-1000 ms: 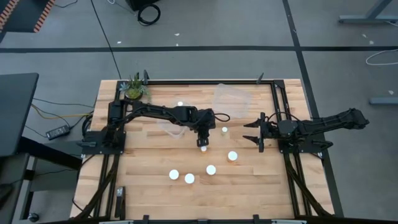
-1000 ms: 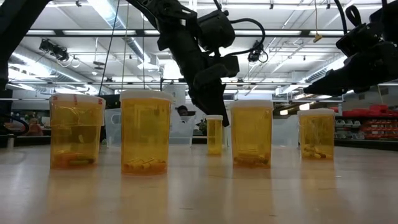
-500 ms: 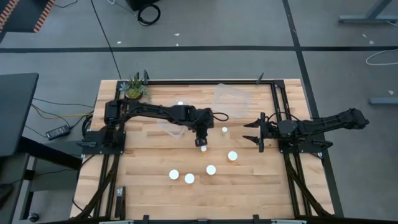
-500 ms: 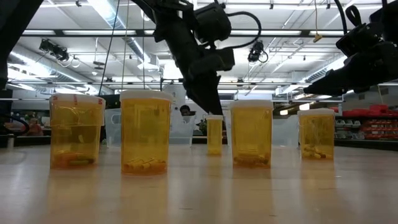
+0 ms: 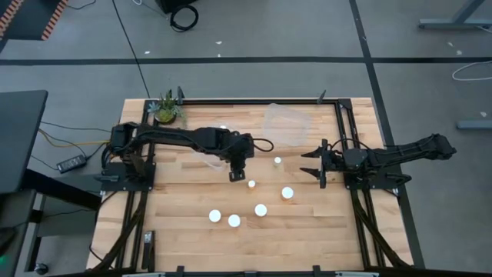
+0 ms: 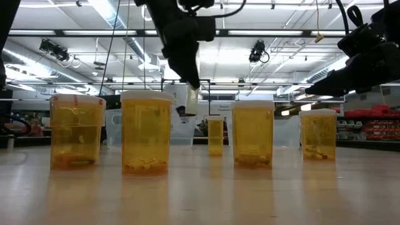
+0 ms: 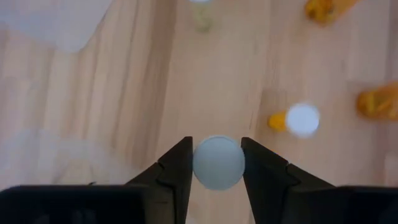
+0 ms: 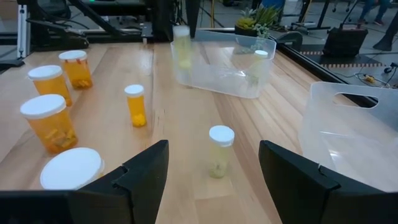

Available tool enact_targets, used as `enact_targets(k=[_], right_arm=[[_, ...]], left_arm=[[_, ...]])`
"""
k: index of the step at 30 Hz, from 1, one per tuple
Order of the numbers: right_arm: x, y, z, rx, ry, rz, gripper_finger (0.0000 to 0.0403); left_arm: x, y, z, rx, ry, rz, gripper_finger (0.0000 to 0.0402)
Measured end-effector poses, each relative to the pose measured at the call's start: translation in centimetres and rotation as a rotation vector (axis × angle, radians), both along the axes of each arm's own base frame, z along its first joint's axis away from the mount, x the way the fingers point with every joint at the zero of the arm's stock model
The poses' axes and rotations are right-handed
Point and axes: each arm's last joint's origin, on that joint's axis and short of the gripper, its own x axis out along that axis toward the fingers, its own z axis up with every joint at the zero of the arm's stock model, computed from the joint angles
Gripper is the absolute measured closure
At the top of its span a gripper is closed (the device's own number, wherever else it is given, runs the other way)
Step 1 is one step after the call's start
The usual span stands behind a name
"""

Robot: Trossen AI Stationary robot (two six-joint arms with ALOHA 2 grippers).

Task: Pick and place medicine bottles into bin by pill shape (circle, oval)
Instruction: Put the small yellow pill bottle into the left transparent bin

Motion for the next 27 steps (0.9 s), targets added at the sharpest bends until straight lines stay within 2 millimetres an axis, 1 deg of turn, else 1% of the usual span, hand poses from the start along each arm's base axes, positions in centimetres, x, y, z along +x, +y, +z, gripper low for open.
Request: enact_targets(k=[4,7,12,16,18,22,27], right_arm=[[0.0,0.0,0.0,-0.001,0.004,0.0,0.0146],[0.0,0.0,-0.1,-0.001,0.007,-0.001,0.0146],[0.0,0.0,-0.1,-0.001,0.007,0.0,0.0146],[0.0,0.0,-0.1,-0.001,0.007,0.0,0.0146],[0.0,0.0,-0.1,-0.001,0.007,0.0,0.0146],[0.0,0.0,-0.1,-0.001,0.007,0.0,0.0146],[0.0,0.0,-0.1,-0.001,0.007,0.0,0.0146]], left_arm=[[-1.0,0.2,0.7,0.05,0.032,0.042,0.0275],[-1.8,0.5,0.8,0.089,0.043,0.067,0.0271],[-3.8,1.4,-0.2,0.109,0.071,0.108,0.0275],[-5.0,2.9,-0.7,0.12,-0.004,0.166,0.0276],[-5.5,3.9,-1.3,0.121,-0.02,0.198,0.0271],[-6.2,5.8,-2.2,0.118,-0.075,0.279,0.0267],[-6.7,7.9,-3.9,0.092,-0.106,0.394,0.0271]])
